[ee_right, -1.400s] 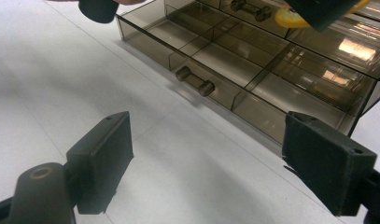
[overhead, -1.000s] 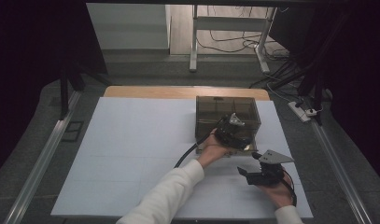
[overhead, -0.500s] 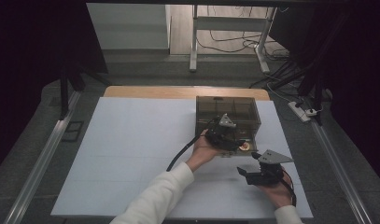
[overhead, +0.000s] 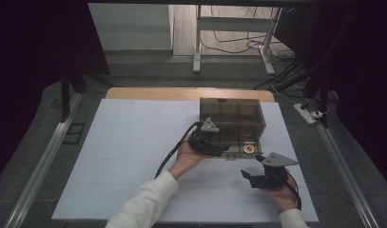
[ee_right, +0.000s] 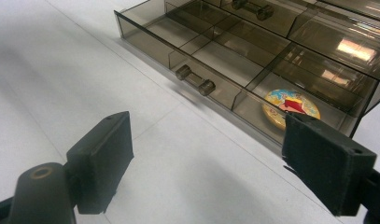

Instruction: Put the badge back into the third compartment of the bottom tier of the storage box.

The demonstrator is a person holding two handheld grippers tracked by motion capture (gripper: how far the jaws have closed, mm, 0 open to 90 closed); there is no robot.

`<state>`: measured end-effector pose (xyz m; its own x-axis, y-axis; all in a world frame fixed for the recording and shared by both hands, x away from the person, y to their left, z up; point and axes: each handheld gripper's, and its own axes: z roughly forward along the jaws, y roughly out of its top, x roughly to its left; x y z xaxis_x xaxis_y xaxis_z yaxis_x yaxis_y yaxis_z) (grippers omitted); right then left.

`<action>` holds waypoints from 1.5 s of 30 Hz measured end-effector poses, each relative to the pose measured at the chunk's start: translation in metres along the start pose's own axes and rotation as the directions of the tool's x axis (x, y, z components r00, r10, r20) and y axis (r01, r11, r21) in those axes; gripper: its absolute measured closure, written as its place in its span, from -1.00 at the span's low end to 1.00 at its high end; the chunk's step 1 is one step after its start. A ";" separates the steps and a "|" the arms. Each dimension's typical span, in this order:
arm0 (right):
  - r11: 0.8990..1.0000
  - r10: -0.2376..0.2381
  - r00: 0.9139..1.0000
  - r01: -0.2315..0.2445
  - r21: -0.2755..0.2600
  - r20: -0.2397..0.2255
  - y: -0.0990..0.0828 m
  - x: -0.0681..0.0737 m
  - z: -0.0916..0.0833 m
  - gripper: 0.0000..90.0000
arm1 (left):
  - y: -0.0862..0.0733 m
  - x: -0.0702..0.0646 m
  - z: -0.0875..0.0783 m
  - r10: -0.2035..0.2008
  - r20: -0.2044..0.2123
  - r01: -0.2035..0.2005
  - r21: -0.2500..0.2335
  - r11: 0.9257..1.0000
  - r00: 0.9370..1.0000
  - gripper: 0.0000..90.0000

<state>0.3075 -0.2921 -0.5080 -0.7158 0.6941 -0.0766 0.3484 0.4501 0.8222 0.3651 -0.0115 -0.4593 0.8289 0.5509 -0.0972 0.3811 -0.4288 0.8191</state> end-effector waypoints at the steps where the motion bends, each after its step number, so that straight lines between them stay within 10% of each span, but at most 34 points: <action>1: 1.000 0.000 1.000 0.000 0.001 0.001 0.000 0.000 0.000 -0.64 | -0.003 0.000 -0.004 0.004 -0.003 -0.004 0.001 1.000 1.000 -0.32; 22: 1.000 -0.003 1.000 0.003 -0.006 -0.002 0.000 -0.002 0.001 -0.64 | -0.082 0.011 -0.094 -0.045 -0.098 0.050 0.050 0.997 0.994 -0.45; 45: 1.000 -0.008 1.000 0.008 -0.012 0.002 -0.001 0.001 -0.005 -0.64 | -0.172 0.040 -0.177 -0.184 -0.226 0.193 0.017 0.981 0.957 -0.53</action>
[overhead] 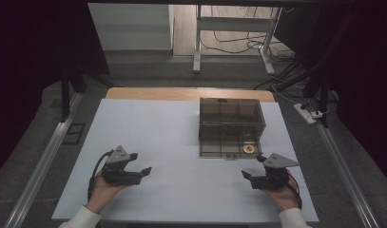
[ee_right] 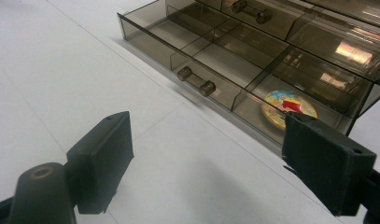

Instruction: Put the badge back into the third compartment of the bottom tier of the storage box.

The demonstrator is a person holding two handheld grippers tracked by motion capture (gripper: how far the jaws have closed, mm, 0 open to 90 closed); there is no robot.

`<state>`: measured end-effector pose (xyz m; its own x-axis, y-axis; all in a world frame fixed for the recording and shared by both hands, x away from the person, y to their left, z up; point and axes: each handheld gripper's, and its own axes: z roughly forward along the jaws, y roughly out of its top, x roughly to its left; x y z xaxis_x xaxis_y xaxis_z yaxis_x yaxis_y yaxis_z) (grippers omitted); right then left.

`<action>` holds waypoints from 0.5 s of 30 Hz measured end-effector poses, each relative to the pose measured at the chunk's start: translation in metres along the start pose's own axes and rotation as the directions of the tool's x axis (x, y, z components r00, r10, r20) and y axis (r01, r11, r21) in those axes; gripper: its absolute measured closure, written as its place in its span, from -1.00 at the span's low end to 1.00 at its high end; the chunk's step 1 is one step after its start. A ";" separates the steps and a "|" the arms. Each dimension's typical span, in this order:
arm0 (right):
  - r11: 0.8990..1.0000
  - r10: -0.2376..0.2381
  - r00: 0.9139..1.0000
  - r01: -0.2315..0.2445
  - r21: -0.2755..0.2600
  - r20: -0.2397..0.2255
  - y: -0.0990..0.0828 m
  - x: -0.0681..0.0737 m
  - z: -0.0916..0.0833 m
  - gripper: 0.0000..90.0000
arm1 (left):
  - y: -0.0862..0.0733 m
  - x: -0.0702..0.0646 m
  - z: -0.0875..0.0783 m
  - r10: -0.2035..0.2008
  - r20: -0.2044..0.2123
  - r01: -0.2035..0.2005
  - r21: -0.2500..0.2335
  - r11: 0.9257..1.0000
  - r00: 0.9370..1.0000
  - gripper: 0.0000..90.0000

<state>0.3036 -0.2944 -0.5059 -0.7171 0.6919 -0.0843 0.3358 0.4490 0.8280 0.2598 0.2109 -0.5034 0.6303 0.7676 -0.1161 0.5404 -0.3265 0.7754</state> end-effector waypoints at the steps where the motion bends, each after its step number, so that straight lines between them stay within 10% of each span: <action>1: 1.000 0.000 1.000 0.000 0.001 0.001 0.000 0.000 0.000 -0.64 | -0.004 0.002 -0.002 -0.004 -0.005 0.004 0.000 1.000 1.000 -0.53; 15: 1.000 -0.005 1.000 0.005 -0.008 -0.010 -0.007 0.004 -0.012 -0.64 | -0.023 0.016 -0.014 -0.019 -0.040 0.020 0.029 0.999 0.999 -0.59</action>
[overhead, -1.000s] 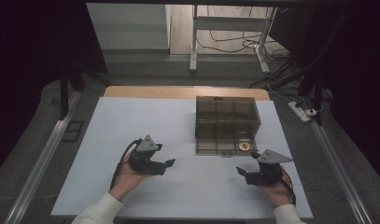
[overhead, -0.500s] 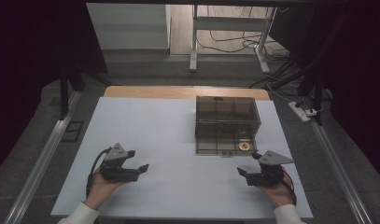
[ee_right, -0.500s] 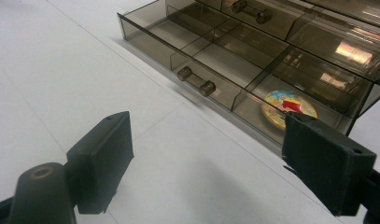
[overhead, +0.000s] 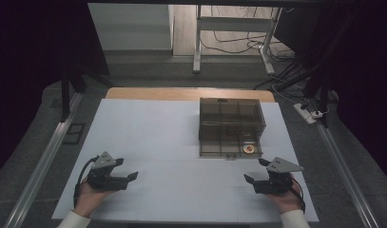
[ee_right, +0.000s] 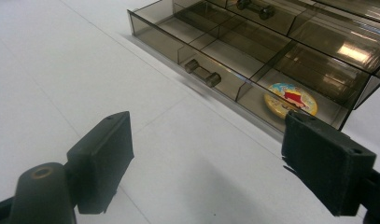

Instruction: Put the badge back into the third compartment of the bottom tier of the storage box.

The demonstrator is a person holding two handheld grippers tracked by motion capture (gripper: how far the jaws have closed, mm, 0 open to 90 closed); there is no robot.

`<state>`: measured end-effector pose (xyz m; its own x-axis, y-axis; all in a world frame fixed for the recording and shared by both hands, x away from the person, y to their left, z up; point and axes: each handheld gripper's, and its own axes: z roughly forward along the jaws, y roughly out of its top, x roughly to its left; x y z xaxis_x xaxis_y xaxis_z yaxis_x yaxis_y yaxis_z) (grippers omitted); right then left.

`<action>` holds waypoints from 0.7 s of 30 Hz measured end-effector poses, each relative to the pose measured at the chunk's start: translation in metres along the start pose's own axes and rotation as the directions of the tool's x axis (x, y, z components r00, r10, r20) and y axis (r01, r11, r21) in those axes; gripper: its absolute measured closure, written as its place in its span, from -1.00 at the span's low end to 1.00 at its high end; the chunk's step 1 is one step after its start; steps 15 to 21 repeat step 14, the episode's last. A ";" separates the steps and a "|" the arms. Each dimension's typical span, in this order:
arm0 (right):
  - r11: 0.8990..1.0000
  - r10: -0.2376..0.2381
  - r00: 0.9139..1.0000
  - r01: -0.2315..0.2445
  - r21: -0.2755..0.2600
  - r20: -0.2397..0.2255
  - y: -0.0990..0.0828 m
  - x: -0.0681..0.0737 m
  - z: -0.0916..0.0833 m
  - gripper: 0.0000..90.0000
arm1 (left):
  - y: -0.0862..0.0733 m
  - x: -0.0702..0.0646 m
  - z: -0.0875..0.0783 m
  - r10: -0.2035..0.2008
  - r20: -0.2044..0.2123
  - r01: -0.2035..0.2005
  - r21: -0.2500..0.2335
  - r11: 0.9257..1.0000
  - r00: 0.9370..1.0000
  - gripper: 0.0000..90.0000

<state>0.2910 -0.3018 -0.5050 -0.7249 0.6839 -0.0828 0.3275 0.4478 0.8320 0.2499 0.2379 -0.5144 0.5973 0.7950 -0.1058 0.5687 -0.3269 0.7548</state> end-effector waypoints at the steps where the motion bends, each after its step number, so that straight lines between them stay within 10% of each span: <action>1: 1.000 0.000 1.000 0.000 -0.001 -0.003 0.000 0.000 0.000 -0.64 | 0.000 0.000 0.000 0.004 -0.002 -0.004 0.002 1.000 1.000 -0.60; 21: 1.000 -0.008 1.000 0.008 0.004 -0.012 0.000 0.001 0.001 -0.64 | 0.000 -0.001 0.002 0.012 -0.021 -0.012 0.008 1.000 1.000 -0.65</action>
